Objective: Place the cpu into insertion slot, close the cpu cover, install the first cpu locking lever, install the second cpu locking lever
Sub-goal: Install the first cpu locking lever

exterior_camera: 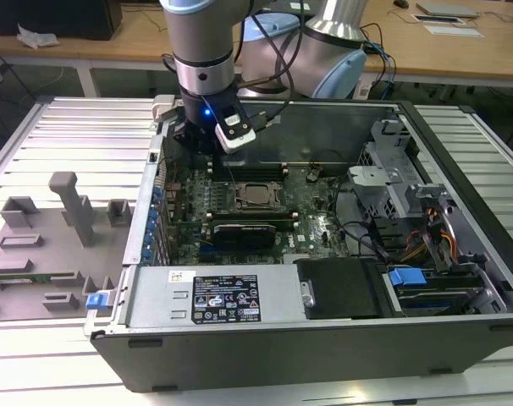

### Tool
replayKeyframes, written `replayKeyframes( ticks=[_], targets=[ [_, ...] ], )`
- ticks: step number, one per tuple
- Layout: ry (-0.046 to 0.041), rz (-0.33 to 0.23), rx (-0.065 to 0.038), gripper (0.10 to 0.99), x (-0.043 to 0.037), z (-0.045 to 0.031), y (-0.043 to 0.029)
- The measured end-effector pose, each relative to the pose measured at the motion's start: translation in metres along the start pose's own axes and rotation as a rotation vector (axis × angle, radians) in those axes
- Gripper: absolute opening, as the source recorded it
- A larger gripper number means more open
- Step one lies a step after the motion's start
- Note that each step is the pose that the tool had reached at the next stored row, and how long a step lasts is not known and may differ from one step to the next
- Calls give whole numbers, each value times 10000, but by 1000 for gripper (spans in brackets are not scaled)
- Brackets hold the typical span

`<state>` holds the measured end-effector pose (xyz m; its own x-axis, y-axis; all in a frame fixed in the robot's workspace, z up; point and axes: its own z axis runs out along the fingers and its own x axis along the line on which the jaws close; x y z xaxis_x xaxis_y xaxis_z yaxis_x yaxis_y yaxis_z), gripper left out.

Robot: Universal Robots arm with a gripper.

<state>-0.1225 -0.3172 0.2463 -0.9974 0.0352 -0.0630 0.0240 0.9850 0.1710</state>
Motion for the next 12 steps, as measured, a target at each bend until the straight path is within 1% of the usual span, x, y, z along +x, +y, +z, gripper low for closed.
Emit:
replayKeyframes(
  ticks=[1,2,3,5,7,9,12],
  targets=[
    [-1,0,-30,106,0,1,0],
    [1,2,-100,106,0,3,2],
    [0,6,-195,106,0,3,3],
    [-2,10,-296,106,1,4,4],
    [-4,10,-298,106,1,2,4],
    [-2,10,-296,106,0,-16,6],
    [-5,9,-298,106,-3,-61,15]
  ],
)
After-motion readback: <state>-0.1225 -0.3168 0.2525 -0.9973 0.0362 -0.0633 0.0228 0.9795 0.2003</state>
